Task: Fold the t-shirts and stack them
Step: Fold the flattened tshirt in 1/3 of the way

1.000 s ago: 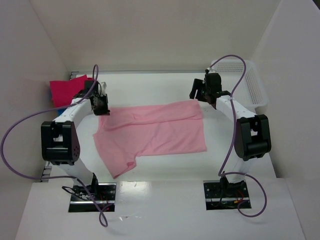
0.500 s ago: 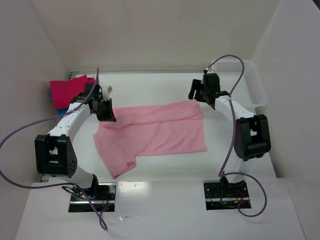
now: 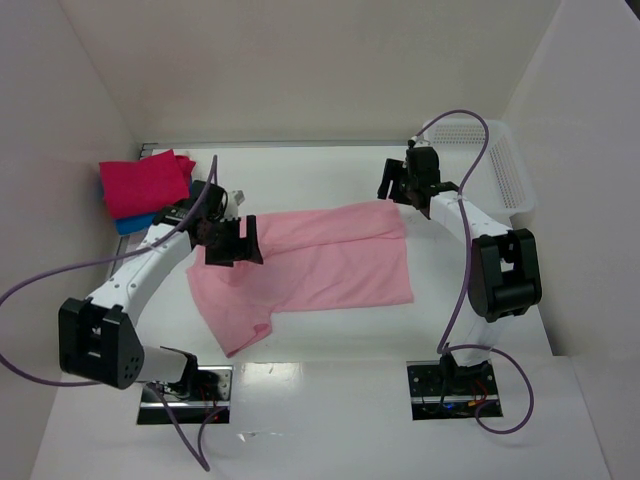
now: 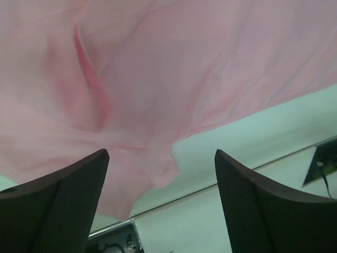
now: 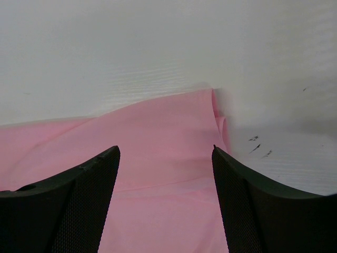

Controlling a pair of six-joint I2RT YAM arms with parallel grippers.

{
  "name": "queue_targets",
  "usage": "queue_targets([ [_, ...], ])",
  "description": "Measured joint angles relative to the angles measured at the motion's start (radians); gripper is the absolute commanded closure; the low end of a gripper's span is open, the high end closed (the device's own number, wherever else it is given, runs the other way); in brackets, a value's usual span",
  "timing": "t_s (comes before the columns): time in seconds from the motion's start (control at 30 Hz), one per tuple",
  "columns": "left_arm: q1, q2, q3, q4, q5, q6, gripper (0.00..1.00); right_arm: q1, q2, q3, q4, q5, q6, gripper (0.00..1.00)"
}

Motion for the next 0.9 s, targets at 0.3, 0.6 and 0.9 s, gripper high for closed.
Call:
queue_targets([
  [0.3, 0.001, -0.082, 0.002, 0.076, -0.129, -0.103, 0.09, 0.0, 0.0, 0.0, -0.001, 0.0, 0.0, 0.24],
  [0.6, 0.003, 0.281, 0.065, 0.262, -0.218, -0.119, 0.12, 0.0, 0.0, 0.0, -0.004, -0.001, 0.0, 0.24],
  [0.9, 0.006, 0.408, 0.095, 0.364, -0.251, -0.092, 0.17, 0.0, 0.0, -0.012, -0.005, -0.004, 0.0, 0.24],
])
